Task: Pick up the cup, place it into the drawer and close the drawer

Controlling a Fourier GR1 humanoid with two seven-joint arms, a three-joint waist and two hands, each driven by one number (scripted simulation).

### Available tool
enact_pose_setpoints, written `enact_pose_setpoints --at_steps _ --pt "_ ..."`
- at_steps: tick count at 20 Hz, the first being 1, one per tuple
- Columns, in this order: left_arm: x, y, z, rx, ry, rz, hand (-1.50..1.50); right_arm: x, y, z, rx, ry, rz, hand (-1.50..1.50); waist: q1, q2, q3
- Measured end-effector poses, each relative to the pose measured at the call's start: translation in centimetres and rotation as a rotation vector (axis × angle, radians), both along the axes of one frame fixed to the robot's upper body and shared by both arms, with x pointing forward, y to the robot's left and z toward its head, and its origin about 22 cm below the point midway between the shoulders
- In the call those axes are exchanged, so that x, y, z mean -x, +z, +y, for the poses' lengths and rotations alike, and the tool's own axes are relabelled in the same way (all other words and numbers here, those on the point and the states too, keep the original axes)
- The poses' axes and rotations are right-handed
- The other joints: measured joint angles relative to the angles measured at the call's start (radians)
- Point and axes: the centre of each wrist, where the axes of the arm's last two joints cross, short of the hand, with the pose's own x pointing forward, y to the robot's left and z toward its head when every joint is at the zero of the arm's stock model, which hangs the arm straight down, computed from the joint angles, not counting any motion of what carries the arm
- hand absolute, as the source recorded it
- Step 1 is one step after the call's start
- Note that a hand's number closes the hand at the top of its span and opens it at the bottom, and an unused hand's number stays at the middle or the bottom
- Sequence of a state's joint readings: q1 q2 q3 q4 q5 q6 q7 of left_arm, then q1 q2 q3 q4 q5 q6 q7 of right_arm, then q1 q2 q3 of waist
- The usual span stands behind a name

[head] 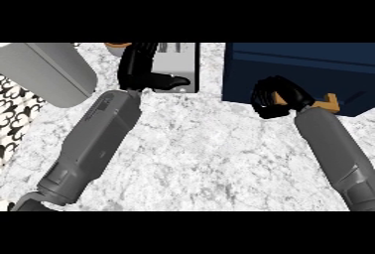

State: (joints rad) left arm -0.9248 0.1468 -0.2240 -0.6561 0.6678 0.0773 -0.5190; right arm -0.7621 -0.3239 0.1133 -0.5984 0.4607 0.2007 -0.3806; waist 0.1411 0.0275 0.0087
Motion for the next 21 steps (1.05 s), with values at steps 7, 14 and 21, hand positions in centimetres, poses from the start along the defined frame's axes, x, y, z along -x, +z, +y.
enact_pose_setpoints --at_steps 7,14,21 --pt "0.4 -0.3 1.7 -0.013 -0.025 0.002 -1.50 -0.1 0.1 -1.2 -0.101 -0.001 0.046 1.50 0.018 -0.002 0.004" --pt "0.7 -0.5 2.2 -0.007 -0.056 0.000 -1.50 0.0 0.5 -2.6 -0.176 0.023 0.086 1.50 0.036 0.005 0.009" --pt "1.1 -1.0 2.7 0.006 -0.078 0.007 -1.50 0.3 1.0 -3.8 -0.225 0.047 0.119 1.50 0.052 0.012 0.013"
